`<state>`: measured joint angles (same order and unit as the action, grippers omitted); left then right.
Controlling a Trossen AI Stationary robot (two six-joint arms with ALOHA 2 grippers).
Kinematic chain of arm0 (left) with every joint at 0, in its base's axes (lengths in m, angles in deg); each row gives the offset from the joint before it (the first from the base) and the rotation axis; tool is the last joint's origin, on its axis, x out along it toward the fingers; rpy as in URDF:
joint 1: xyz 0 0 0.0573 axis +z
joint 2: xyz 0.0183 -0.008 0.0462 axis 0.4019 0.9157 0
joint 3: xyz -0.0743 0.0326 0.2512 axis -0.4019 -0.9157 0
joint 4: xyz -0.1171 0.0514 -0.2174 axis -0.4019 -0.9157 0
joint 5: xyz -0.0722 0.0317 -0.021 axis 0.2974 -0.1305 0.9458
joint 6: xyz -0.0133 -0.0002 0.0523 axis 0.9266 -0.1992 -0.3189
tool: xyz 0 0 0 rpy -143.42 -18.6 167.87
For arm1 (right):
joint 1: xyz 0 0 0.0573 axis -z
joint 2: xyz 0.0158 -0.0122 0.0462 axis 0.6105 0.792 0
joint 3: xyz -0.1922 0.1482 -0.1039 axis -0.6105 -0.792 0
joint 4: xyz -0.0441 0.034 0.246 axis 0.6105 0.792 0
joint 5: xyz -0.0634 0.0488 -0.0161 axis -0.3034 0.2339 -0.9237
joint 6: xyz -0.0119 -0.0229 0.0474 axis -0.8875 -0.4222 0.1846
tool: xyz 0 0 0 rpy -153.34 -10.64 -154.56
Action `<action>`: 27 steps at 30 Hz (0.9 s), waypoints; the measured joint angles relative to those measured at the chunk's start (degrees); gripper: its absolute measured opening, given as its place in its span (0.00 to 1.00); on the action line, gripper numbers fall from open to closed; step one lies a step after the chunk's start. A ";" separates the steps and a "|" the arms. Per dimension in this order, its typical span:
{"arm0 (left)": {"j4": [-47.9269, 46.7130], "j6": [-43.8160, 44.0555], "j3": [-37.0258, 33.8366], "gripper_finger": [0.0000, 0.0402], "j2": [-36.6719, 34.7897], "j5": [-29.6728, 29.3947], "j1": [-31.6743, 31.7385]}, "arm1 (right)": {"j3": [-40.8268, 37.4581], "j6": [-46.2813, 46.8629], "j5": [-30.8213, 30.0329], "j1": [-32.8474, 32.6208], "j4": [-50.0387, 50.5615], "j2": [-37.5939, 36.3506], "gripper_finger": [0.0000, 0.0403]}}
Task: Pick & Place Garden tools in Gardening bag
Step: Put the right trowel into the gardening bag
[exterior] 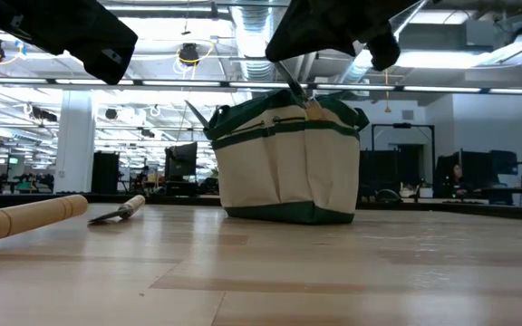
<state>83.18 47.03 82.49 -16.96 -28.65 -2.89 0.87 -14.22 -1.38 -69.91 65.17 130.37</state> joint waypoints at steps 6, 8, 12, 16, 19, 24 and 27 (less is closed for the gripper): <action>0.00 0.00 0.00 0.01 0.00 0.01 -0.02 | 0.00 0.04 -5.00 -0.83 0.50 0.00 0.00; 0.00 0.00 0.00 0.01 0.00 0.01 -0.02 | 0.00 0.06 -5.53 -0.87 0.60 0.00 0.00; 0.00 0.00 0.00 0.01 0.00 0.01 -0.01 | -0.02 0.34 -6.53 -0.87 1.74 -0.02 0.00; 0.00 0.00 0.00 0.01 0.00 0.00 0.00 | 0.49 2.64 -7.62 -1.04 6.30 -0.04 0.00; 0.00 0.00 0.00 0.01 0.00 0.02 -0.02 | 2.41 6.14 -8.02 -1.48 13.57 -0.09 0.00; 0.00 0.00 0.00 0.01 0.00 0.00 -0.01 | 6.65 15.52 -8.02 -2.22 29.39 -0.09 0.00; 0.00 0.00 0.00 0.01 0.00 0.01 0.00 | 8.96 20.39 -7.98 -2.61 37.88 -0.09 0.00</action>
<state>83.18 47.03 82.49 -16.96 -28.64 -2.89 9.83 6.17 -9.36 -72.52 103.05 130.28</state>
